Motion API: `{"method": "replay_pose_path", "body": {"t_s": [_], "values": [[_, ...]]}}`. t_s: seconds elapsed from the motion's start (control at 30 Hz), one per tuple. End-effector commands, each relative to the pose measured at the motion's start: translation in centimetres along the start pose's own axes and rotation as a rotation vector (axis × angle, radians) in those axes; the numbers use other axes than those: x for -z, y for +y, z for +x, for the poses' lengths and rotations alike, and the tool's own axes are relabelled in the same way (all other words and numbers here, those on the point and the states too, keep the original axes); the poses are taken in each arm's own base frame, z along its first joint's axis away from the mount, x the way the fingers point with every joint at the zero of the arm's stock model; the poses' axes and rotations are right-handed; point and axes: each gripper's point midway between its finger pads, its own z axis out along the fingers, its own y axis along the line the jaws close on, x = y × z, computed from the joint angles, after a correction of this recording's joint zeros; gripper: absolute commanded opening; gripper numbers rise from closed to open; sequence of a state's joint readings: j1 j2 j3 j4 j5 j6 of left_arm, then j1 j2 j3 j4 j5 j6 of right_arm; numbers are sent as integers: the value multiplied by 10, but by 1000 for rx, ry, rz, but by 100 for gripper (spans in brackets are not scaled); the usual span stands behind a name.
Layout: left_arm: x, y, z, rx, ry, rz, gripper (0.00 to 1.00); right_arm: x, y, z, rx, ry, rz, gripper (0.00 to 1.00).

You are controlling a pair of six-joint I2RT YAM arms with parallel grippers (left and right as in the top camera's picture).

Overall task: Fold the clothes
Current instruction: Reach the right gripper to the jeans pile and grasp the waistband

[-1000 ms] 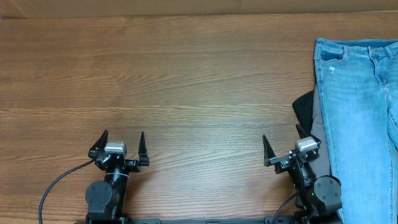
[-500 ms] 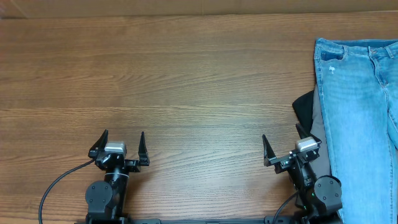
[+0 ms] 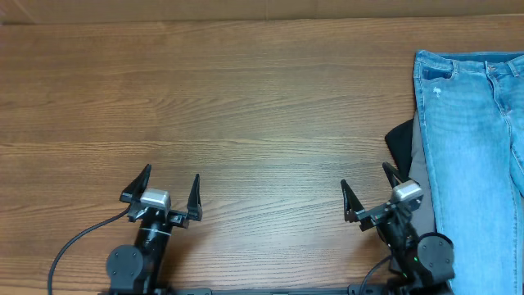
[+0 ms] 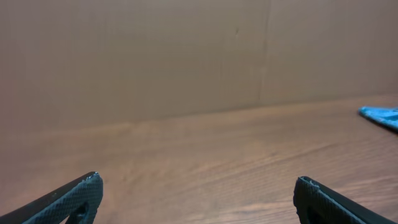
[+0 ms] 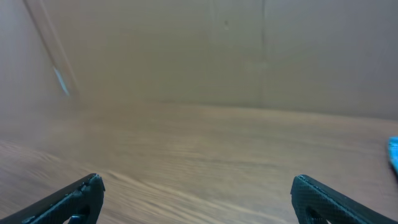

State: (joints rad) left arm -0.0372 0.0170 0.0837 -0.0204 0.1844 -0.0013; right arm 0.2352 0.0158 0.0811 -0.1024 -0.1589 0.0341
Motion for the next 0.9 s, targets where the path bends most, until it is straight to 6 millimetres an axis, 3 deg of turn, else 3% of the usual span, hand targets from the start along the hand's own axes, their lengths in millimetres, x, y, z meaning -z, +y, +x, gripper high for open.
{"method": "replay_pose_path", "body": {"t_s": [0.0, 0.03, 0.13, 0.3, 0.47, 0.7, 0.8, 0.87], "values": [[13, -2, -65, -71, -103, -3, 99, 16, 14, -71, -49, -143, -47, 100], [17, 2, -77, -63, -75, -29, 100, 20, 16, -88, -48, -151, -40, 100], [19, 2, -98, -47, 2, -34, 100, 20, 17, -104, -65, -77, -27, 100], [4, 6, -134, -20, 152, -36, 100, 1, 13, -106, -171, 202, 19, 100], [-25, 9, -155, 66, 370, -27, 100, -31, 11, -106, -240, 508, 52, 100], [-54, 13, -157, 121, 665, -12, 100, -78, 6, -104, -283, 768, 71, 100], [-59, 13, -148, 140, 767, -12, 100, -99, -17, -93, -279, 808, 158, 100], [-62, 9, -143, 161, 810, 15, 100, -111, -44, -85, -314, 806, 265, 100]]}}
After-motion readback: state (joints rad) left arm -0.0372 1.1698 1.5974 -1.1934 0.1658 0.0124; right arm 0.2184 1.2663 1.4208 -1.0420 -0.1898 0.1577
